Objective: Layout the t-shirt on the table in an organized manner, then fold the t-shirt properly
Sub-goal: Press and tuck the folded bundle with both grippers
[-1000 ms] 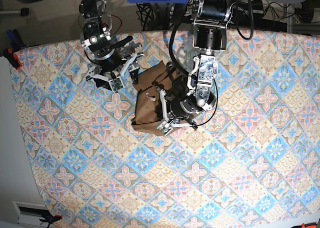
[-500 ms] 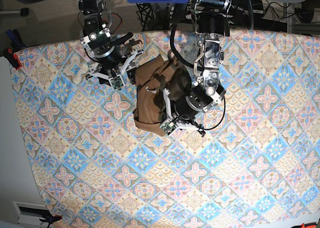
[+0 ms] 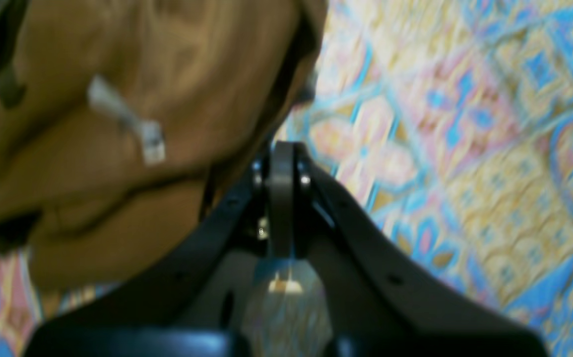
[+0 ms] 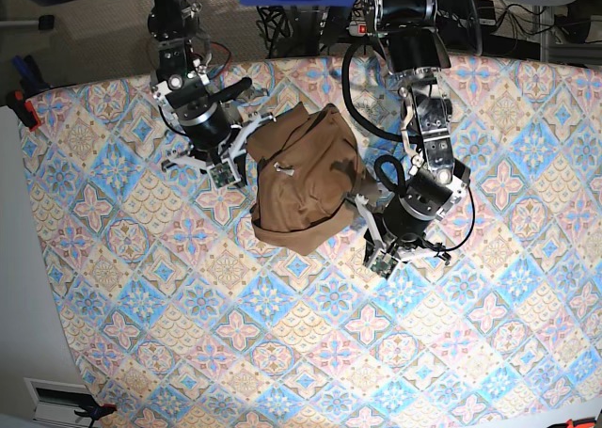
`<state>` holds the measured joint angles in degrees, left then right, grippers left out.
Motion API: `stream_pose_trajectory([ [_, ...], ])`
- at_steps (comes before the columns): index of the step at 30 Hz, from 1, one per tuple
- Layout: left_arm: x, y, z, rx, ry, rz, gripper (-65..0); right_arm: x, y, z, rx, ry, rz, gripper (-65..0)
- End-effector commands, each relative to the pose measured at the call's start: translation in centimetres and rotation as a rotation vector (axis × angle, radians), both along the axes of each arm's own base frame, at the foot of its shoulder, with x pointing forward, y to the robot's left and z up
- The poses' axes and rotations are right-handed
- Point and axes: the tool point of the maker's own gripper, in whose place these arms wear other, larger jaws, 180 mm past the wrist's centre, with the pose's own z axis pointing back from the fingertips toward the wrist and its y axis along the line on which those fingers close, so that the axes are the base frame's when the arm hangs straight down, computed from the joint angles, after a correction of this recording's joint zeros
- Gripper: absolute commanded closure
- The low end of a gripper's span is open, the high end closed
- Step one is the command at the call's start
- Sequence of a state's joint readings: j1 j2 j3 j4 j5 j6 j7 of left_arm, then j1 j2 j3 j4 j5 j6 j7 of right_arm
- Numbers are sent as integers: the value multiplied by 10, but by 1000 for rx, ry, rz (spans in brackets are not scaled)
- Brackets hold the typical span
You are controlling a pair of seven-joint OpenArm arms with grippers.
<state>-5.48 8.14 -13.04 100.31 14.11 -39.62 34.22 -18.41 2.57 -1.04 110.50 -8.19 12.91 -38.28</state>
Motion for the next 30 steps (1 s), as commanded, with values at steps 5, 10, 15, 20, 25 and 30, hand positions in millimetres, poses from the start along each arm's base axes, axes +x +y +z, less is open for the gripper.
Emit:
stream_pose_trajectory([
  [5,2,-16,-24,-15,59,-65,0,13,38,32,62,-112,97,0],
  [10,-3,-24,-48,-28,130,-83,0,18,52,49,110,-194,129,0],
  [15,-10,-24,-79,-29,221,-96,0,30,61,62,131,-238,138,0],
  [20,-16,-17,-89,-6,245,-95,0,60,76,96,130,-343,188,0],
  [25,-23,-8,-101,79,274,-87,0,84,80,93,126,-344,191,0],
  [30,-24,-6,-102,89,277,-85,0,86,85,70,166,-331,198,0],
])
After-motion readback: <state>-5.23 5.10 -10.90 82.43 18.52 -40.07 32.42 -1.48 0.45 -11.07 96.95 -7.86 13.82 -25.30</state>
